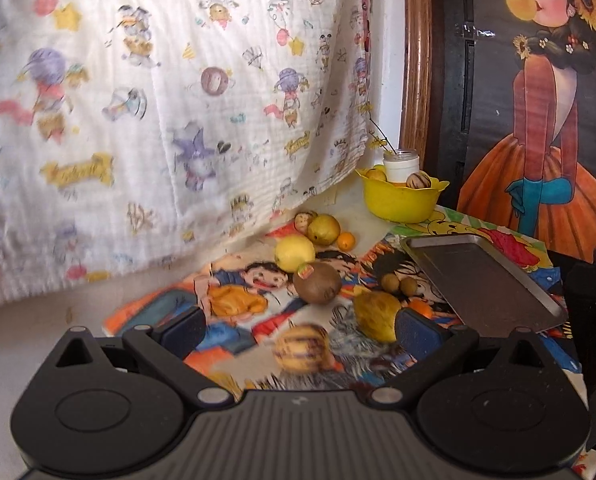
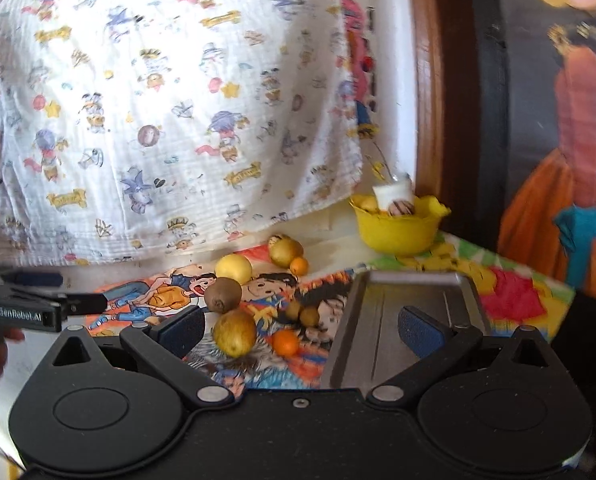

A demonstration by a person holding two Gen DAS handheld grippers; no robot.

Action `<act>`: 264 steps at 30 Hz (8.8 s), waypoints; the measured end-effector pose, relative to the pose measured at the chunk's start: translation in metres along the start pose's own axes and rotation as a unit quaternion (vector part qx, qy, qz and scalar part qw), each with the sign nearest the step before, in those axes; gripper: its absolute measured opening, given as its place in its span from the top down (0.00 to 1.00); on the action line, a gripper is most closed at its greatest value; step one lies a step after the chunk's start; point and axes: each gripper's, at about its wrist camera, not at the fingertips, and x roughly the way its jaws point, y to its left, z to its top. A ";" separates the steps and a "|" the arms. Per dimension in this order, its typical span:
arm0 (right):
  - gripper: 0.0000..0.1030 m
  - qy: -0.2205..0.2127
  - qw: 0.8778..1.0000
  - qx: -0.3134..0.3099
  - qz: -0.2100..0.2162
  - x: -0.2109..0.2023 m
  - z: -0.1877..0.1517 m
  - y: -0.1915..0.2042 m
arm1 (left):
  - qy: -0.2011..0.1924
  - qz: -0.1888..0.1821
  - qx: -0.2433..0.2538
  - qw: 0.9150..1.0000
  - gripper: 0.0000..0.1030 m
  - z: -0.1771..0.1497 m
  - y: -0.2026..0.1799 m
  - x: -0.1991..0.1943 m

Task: Organize fruits
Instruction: 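Reach the left tool to the striped melon while the right tool reaches the pear, then grasp the striped melon with the left tool while the right tool grasps the pear, then lower the melon onto the grey tray while the right tool lowers the pear beside it, then withdraw both tools from the tray and move toward the kiwi and orange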

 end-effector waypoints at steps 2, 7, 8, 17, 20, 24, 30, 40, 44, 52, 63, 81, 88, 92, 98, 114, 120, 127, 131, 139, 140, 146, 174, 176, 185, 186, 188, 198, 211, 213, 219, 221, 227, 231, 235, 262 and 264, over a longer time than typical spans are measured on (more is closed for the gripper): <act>0.00 0.005 1.000 -0.022 0.006 0.008 0.012 -0.004 | 0.006 -0.004 0.008 1.000 0.00 0.008 0.005 0.007; 0.00 0.023 0.997 -0.064 0.024 0.035 0.031 -0.009 | 0.022 -0.023 0.024 0.999 0.00 0.022 0.016 0.025; 0.00 0.027 0.997 -0.071 0.032 0.040 0.033 -0.009 | 0.027 -0.029 0.028 0.999 0.00 0.024 0.017 0.029; 0.00 0.071 0.981 -0.141 0.116 0.107 0.026 0.007 | 0.085 -0.062 0.071 0.992 0.00 0.008 0.017 0.072; 0.01 0.090 0.977 -0.133 0.138 0.130 0.020 0.012 | 0.102 -0.063 0.075 0.990 0.00 0.000 0.017 0.085; 0.01 0.105 0.976 -0.110 0.154 0.157 0.014 0.017 | 0.121 -0.063 0.072 0.988 0.00 -0.010 0.020 0.101; 0.09 0.134 0.970 -0.103 0.174 0.189 0.008 0.024 | 0.130 -0.061 0.071 0.987 0.04 -0.017 0.023 0.115; 0.24 0.179 0.959 -0.083 0.204 0.221 -0.003 0.032 | 0.130 -0.076 0.071 0.986 0.21 -0.024 0.024 0.126; 0.33 0.190 0.958 -0.083 0.201 0.230 -0.010 0.036 | 0.132 -0.082 0.064 0.986 0.27 -0.026 0.023 0.129; 0.43 0.200 0.955 -0.079 0.203 0.236 -0.016 0.038 | 0.133 -0.096 0.058 0.985 0.40 -0.028 0.021 0.133; 0.45 0.178 0.960 -0.058 0.208 0.234 -0.023 0.034 | 0.126 -0.098 0.034 0.987 0.47 -0.031 0.023 0.134; 0.46 0.125 0.972 -0.003 0.201 0.155 -0.022 0.019 | 0.084 -0.086 -0.026 0.992 0.47 -0.025 0.016 0.078; 0.46 0.096 0.981 0.002 0.171 0.092 -0.016 0.006 | 0.064 -0.098 -0.026 0.993 0.47 -0.016 0.006 0.037; 0.46 0.087 0.983 0.010 0.159 0.061 -0.017 0.000 | 0.057 -0.107 -0.020 0.992 0.47 -0.011 -0.001 0.015; 0.46 0.076 0.986 0.010 0.150 0.019 -0.009 -0.005 | 0.045 -0.125 -0.012 0.991 0.47 0.006 -0.011 -0.011; 0.46 0.036 0.994 0.032 0.102 0.002 0.082 -0.074 | 0.010 -0.154 -0.018 0.988 0.47 0.123 -0.048 0.020; 0.46 0.006 0.998 0.017 0.062 0.030 0.116 -0.117 | -0.023 -0.136 -0.024 0.990 0.46 0.164 -0.058 0.071; 0.46 0.017 0.999 0.013 0.043 0.096 0.111 -0.154 | -0.011 -0.139 -0.019 0.990 0.46 0.174 -0.083 0.142; 0.46 0.022 0.999 0.012 0.041 0.136 0.092 -0.171 | 0.006 -0.156 -0.012 0.988 0.46 0.164 -0.104 0.188; 0.46 0.054 0.998 0.001 0.041 0.204 0.046 -0.198 | 0.049 -0.180 -0.012 0.982 0.46 0.128 -0.139 0.270; 0.46 0.060 0.997 0.001 0.039 0.211 0.041 -0.200 | 0.056 -0.183 -0.011 0.982 0.46 0.122 -0.143 0.280; 0.46 0.095 0.995 -0.009 0.025 0.242 0.021 -0.212 | 0.090 -0.186 0.004 0.978 0.46 0.097 -0.161 0.321; 0.46 0.145 0.989 -0.011 0.008 0.283 -0.005 -0.236 | 0.156 -0.169 0.016 0.973 0.46 0.080 -0.182 0.372; 0.45 0.147 0.989 -0.011 0.008 0.282 -0.006 -0.235 | 0.156 -0.168 0.016 0.973 0.46 0.081 -0.182 0.372; 0.33 0.143 0.990 -0.012 0.011 0.275 -0.007 -0.230 | 0.157 -0.164 0.012 0.974 0.38 0.083 -0.178 0.370; 0.32 0.144 0.989 -0.013 0.011 0.274 -0.007 -0.230 | 0.158 -0.162 0.011 0.974 0.36 0.083 -0.178 0.369; 0.28 0.143 0.990 -0.012 0.011 0.270 -0.008 -0.227 | 0.155 -0.160 0.011 0.975 0.31 0.083 -0.178 0.365; 0.08 0.105 0.994 0.010 0.005 0.221 0.003 -0.208 | 0.092 -0.137 -0.007 0.986 0.04 0.093 -0.162 0.308; 0.01 0.039 0.999 0.027 -0.020 0.118 0.018 -0.168 | 0.028 -0.117 -0.027 0.992 0.00 0.095 -0.136 0.192; 0.01 0.033 0.999 0.030 -0.024 0.101 0.017 -0.160 | 0.021 -0.111 -0.028 0.993 0.00 0.091 -0.132 0.175; 0.01 0.026 0.999 0.025 -0.031 0.058 0.012 -0.130 | 0.019 -0.103 -0.036 0.994 0.00 0.073 -0.116 0.132; 0.01 0.031 0.999 0.024 -0.033 0.047 0.008 -0.120 | 0.025 -0.103 -0.035 0.994 0.00 0.065 -0.111 0.122; 0.00 0.039 0.998 0.029 -0.043 0.022 -0.006 -0.094 | 0.033 -0.087 -0.019 0.996 0.00 0.043 -0.098 0.097; 0.00 0.050 0.997 0.034 -0.045 0.011 -0.017 -0.079 | 0.041 -0.077 -0.005 0.996 0.00 0.030 -0.087 0.084; 0.00 0.065 0.996 0.037 -0.052 0.005 -0.029 -0.065 | 0.053 -0.071 0.005 0.996 0.00 0.019 -0.076 0.074; 0.00 0.152 0.988 0.007 0.019 0.071 -0.026 0.011 | 0.119 -0.017 0.054 0.991 0.00 0.000 0.000 0.086; 0.00 0.146 0.989 0.008 0.024 0.080 -0.021 0.014 | 0.120 -0.016 0.056 0.991 0.00 0.003 0.004 0.090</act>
